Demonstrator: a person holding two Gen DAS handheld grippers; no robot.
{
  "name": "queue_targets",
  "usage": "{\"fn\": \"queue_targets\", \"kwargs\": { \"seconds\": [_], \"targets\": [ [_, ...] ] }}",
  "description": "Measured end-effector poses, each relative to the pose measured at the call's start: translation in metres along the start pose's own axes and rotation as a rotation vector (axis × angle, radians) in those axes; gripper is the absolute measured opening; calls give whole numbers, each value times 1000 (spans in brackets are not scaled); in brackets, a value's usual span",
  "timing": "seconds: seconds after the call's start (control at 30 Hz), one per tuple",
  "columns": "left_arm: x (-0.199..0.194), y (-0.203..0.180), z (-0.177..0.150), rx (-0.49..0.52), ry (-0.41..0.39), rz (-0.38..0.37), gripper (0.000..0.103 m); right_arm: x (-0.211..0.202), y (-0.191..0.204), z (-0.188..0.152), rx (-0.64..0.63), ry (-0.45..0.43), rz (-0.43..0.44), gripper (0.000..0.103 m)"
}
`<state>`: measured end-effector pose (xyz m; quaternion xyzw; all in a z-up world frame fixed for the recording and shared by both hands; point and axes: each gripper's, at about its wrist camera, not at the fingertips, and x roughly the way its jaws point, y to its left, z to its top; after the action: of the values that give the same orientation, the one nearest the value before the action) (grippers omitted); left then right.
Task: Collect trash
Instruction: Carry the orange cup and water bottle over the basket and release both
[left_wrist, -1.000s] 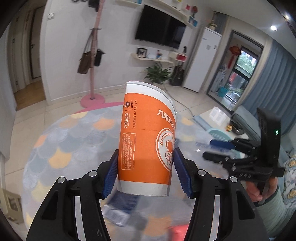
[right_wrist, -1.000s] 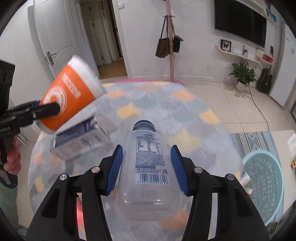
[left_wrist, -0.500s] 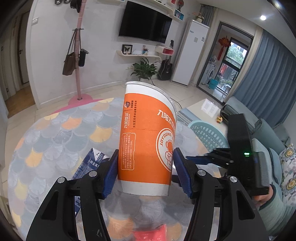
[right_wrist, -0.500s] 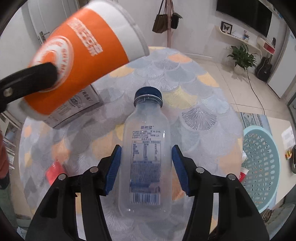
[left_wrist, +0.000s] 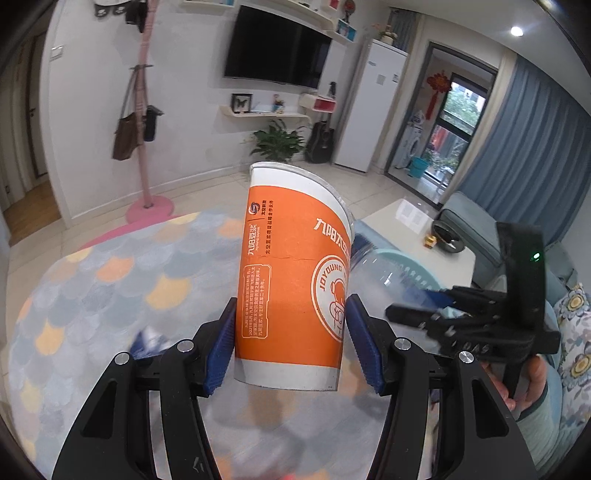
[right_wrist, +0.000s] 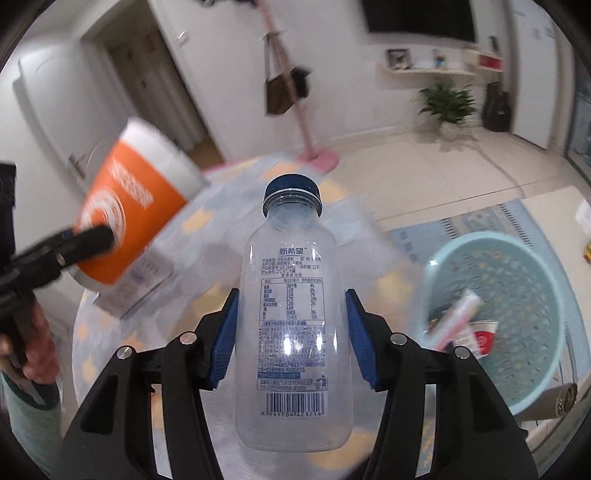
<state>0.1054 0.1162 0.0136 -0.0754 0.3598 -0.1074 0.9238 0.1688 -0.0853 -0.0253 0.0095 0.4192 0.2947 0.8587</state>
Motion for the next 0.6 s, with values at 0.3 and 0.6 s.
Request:
{"fn": "queue_targets", "kwargs": {
  "seconds": [0.3,0.6],
  "targets": [
    [78,-71,25,59,52,-90,56,-42,-97,-2,151,-90,-192,52],
    [174,-137,16,115,172,-105,55,-33,-180,-25,322,-53,-338,52]
  ]
}}
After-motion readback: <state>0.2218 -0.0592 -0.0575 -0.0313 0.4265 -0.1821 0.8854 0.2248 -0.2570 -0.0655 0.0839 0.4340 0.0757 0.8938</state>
